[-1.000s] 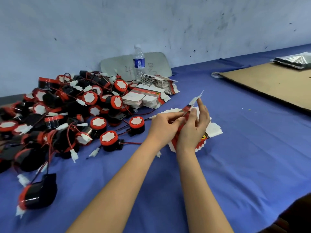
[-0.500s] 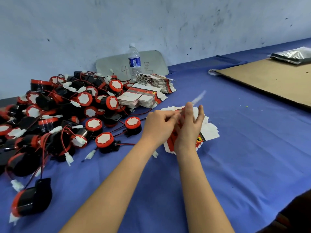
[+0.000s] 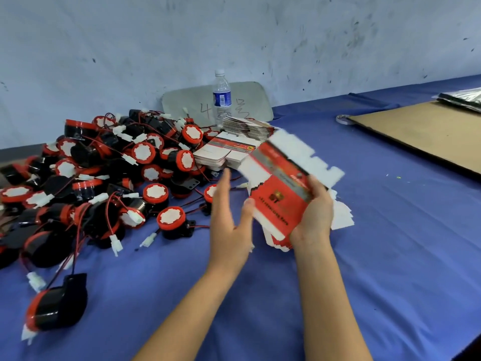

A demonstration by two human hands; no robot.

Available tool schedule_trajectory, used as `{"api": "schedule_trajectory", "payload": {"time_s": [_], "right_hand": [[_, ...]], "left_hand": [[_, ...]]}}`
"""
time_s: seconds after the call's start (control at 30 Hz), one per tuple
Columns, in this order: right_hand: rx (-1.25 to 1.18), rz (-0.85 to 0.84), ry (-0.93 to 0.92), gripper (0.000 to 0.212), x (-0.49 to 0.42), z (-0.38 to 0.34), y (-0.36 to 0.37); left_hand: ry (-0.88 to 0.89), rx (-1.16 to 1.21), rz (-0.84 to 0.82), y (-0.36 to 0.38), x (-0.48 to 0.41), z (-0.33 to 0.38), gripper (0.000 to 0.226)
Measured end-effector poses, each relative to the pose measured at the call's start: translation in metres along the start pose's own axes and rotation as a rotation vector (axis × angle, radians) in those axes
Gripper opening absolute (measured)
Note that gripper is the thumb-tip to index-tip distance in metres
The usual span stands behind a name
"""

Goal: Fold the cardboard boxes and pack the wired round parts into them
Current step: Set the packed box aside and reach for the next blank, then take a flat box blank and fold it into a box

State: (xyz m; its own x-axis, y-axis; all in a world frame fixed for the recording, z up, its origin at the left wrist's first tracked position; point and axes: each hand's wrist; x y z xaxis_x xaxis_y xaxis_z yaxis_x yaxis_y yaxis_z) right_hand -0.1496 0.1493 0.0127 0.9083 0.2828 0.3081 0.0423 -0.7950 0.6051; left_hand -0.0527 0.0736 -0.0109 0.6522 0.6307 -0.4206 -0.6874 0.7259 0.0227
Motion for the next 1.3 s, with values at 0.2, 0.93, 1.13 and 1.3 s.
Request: {"api": "schedule_trajectory", "payload": {"time_s": [0.2, 0.93, 1.13, 1.3], "right_hand": [[0.37, -0.326, 0.178, 0.024, 0.013, 0.044, 0.018], [0.681, -0.593, 0.095, 0.02, 0.034, 0.084, 0.023], [0.752, -0.575, 0.125, 0.027, 0.033, 0.09, 0.023], [0.794, -0.562, 0.191, 0.039, 0.033, 0.093, 0.023]], "left_hand": [[-0.066, 0.069, 0.185, -0.084, 0.02, -0.008, 0.051], [0.09, 0.153, 0.134, -0.098, 0.027, -0.007, 0.079], [0.115, 0.066, 0.141, -0.102, 0.028, -0.008, 0.057], [0.168, 0.028, 0.187, -0.104, 0.026, -0.011, 0.053]]}}
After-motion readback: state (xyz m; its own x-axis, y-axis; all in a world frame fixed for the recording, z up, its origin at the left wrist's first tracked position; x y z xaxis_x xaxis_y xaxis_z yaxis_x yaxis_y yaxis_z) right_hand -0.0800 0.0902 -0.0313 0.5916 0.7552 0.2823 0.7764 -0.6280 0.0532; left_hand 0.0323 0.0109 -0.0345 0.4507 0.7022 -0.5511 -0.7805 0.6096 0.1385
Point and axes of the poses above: each hand's wrist, its own x-axis away from the middle knuckle, its own y-axis out of the palm, z = x × y, and after that the axes turned 9 degrees about x, right-handed
